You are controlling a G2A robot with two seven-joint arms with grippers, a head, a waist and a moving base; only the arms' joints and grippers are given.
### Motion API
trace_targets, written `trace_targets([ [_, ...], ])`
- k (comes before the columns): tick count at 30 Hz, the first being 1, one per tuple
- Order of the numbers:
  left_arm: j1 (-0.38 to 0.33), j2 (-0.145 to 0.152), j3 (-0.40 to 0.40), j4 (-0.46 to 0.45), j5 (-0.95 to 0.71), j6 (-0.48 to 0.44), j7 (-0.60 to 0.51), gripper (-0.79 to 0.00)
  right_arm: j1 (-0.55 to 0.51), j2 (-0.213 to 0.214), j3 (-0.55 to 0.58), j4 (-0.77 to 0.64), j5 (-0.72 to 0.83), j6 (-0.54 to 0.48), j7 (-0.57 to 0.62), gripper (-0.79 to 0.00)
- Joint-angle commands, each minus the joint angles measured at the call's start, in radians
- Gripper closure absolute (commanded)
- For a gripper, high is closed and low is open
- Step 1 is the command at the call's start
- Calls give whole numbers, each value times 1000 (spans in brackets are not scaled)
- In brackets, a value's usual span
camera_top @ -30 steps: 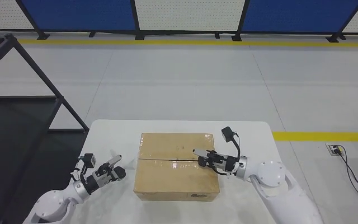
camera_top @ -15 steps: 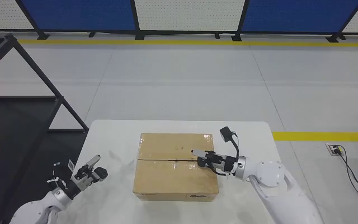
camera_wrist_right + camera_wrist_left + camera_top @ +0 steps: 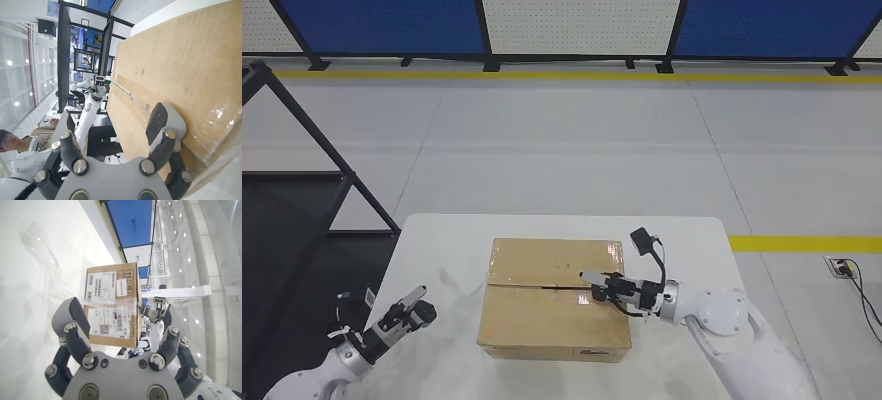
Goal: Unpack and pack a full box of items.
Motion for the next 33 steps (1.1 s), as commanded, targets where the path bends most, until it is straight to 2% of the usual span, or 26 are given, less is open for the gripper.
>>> trace_targets([
  [1,2,1,-2,-2,13,-1,-2,-785,4,-1,-4,2,0,2,0,-785],
  [11,2,1,-2,-2,13,-1,-2,-785,14,-7,-22,5,0,1,0,-785],
  [13,10,-3,10,-18,19,12,45,-785,14,-6,-20,5,-2,2,2,-785],
  [23,56,-29,73,-15,-140,-106,57,-785,13,-5,-14,-1,-3,10,0,-785],
  [26,47,-38,100,2,-217,-103,28,-785,17,-6,-16,0,-4,12,0,-785],
  [33,-43,-59,183,115,-311,-48,-56,-785,19,-6,-11,6,-8,11,3,-785],
])
